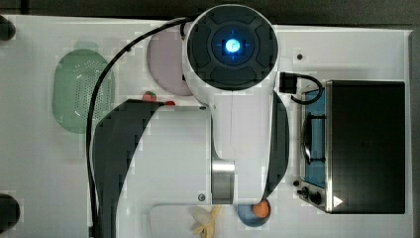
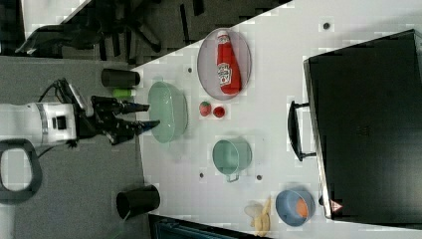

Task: Flap open oven.

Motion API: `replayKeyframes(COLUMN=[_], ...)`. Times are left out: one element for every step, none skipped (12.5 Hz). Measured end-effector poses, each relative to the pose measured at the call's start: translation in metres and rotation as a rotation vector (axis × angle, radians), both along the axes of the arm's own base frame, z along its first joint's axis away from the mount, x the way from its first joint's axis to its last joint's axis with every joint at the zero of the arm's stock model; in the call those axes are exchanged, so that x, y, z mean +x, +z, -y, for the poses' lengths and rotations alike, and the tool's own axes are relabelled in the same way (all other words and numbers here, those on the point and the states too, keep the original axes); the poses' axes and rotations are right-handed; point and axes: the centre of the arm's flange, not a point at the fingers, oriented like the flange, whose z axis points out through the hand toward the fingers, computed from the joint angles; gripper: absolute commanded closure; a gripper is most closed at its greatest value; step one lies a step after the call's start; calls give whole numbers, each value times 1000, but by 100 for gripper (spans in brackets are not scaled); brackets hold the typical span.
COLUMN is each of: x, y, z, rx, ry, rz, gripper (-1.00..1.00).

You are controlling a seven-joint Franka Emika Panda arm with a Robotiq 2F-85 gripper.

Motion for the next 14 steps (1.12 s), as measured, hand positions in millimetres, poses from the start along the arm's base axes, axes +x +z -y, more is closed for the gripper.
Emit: replayKeyframes(x=[-35, -75, -106, -123, -131, -135, -136, -136, -135, -134, -130, -127, -123, -121], y=[-7, -6, 3, 21, 43, 63, 78, 85, 85, 82, 75, 66, 56, 46], z=[4, 10, 13, 16, 19, 21, 21, 22, 23, 22, 22, 23, 23, 24], rx=[2, 5, 12, 16, 18, 19, 18, 21, 19, 23, 26, 20, 16, 12], ry=[-12, -27, -39, -47, -52, -55, -55, -58, -58, -58, -58, -59, -62, -65], rz=[-62, -123, -131, -94, -43, 8, 47, 63, 62, 55, 39, 20, 1, -22], gripper=[-59, -81, -99, -100, -100, -100, -90, -65, -38, -15, 9, 32, 55, 65])
